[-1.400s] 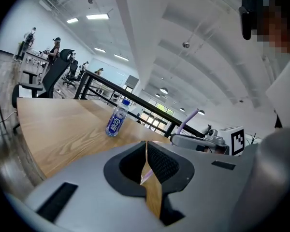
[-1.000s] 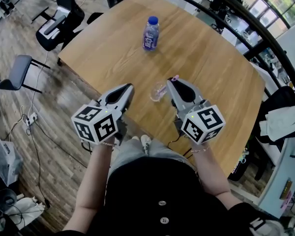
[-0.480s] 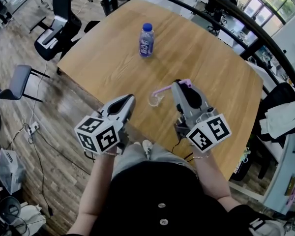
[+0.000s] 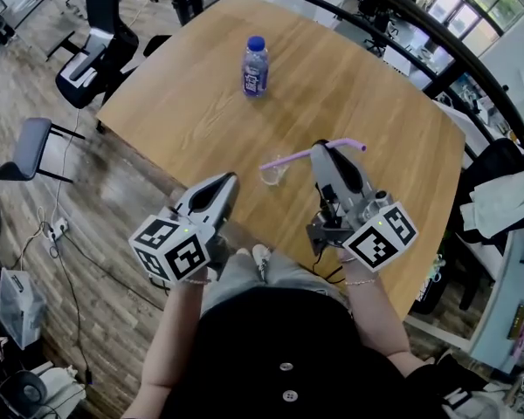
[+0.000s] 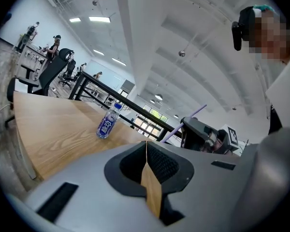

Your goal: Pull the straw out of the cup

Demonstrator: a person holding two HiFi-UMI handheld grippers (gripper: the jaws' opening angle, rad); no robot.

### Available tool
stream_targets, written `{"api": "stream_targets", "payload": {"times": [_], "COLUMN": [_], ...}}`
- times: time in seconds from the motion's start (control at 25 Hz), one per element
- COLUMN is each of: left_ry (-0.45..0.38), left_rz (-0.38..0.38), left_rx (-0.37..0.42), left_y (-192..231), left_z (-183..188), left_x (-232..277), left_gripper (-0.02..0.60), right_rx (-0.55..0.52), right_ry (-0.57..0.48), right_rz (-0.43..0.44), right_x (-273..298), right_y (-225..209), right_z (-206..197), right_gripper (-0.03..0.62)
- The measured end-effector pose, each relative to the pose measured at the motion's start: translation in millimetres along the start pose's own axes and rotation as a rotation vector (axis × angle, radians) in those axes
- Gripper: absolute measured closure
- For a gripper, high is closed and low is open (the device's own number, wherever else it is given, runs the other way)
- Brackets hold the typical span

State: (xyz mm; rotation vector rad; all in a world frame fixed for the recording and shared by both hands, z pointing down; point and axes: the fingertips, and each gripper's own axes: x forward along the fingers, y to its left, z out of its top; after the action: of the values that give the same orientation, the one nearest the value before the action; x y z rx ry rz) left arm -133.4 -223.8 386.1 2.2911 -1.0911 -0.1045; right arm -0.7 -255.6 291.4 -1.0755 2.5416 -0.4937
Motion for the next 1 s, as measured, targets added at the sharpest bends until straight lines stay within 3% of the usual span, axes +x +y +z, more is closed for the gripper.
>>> {"api": "stream_targets", "payload": {"times": [0.24,0.44,0.64,1.0], "left_ry": [-0.016,-0.053,-0.114,-0.067], "left_rz": [-0.021,-0.04,-0.01,0.041], "left_rx": [-0.032,-0.051,-0.036,-0.049], "left_y": [1.4,-5.8,-3.2,8.1], "left_z": [-4.9,-1.5,2.6,-8.8], "left_x": [-6.8,-9.8,-16.3,-16.3], "left_gripper": [0.561,0.561,0.563,0.565], "right_rx": [0.096,0.133,0.149,0.159], "right_ry": [-0.065,-0.04,-0.022,0.006], "right_rz": [0.009,-0.001,0.015,0.029], "right_x": [-6.4,-5.8,-4.2,-1.0], "right_y": [-5.9,-8.3,-5.1,-5.5], "right_z": [0.9,-5.7,-13.1,-21.2], "right_gripper": [0.569,0.569,0.568,0.568]}}
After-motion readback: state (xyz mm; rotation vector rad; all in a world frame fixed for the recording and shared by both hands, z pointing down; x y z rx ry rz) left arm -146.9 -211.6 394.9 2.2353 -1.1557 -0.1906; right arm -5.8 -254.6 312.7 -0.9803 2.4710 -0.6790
